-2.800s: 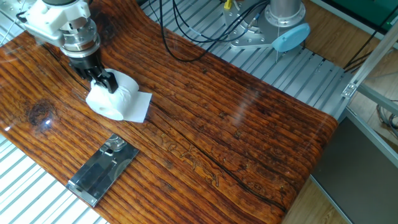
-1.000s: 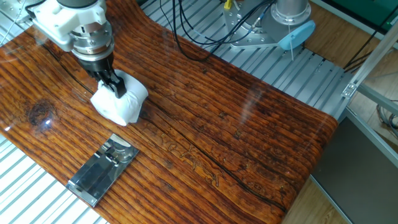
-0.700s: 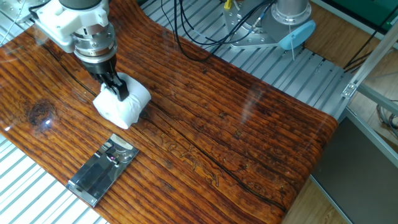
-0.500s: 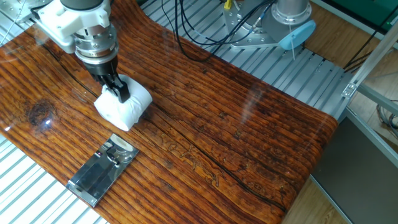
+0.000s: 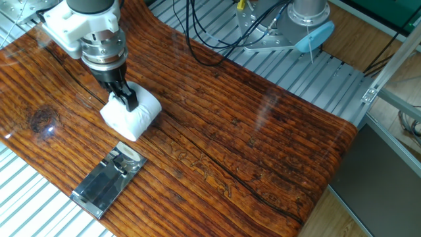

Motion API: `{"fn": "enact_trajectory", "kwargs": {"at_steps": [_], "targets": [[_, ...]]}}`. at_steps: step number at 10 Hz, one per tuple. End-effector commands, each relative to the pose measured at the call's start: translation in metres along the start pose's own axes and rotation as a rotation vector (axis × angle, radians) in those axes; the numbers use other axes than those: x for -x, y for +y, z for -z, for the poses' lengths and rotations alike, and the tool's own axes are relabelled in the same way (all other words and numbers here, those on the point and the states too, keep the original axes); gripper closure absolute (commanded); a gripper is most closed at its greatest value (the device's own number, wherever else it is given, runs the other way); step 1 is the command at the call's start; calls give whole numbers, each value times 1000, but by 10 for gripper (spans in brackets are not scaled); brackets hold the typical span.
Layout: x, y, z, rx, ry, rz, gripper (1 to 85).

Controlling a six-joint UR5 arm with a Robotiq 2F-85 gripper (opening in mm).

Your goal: Put the toilet paper on its holder

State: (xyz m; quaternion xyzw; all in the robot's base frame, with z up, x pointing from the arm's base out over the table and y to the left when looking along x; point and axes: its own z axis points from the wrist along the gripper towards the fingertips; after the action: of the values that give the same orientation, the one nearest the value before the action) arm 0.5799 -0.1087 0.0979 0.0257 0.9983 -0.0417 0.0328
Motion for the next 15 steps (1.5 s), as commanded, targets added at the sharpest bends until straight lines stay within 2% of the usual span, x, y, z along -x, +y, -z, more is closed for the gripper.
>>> {"fn": "enact_trajectory", "kwargs": {"at_steps": [1,4,7,9,10,13,15], "targets": [[5,-9,1,-32,-18,-5,847],[11,-5,1,-16,-41,-18,847],[15,13,1,53,-58,-35,847],[20,14,2,60,-74,-51,847],[20,16,2,67,-75,-45,847],[12,18,1,74,-43,-56,847],[15,21,-1,77,-40,-59,847]]}}
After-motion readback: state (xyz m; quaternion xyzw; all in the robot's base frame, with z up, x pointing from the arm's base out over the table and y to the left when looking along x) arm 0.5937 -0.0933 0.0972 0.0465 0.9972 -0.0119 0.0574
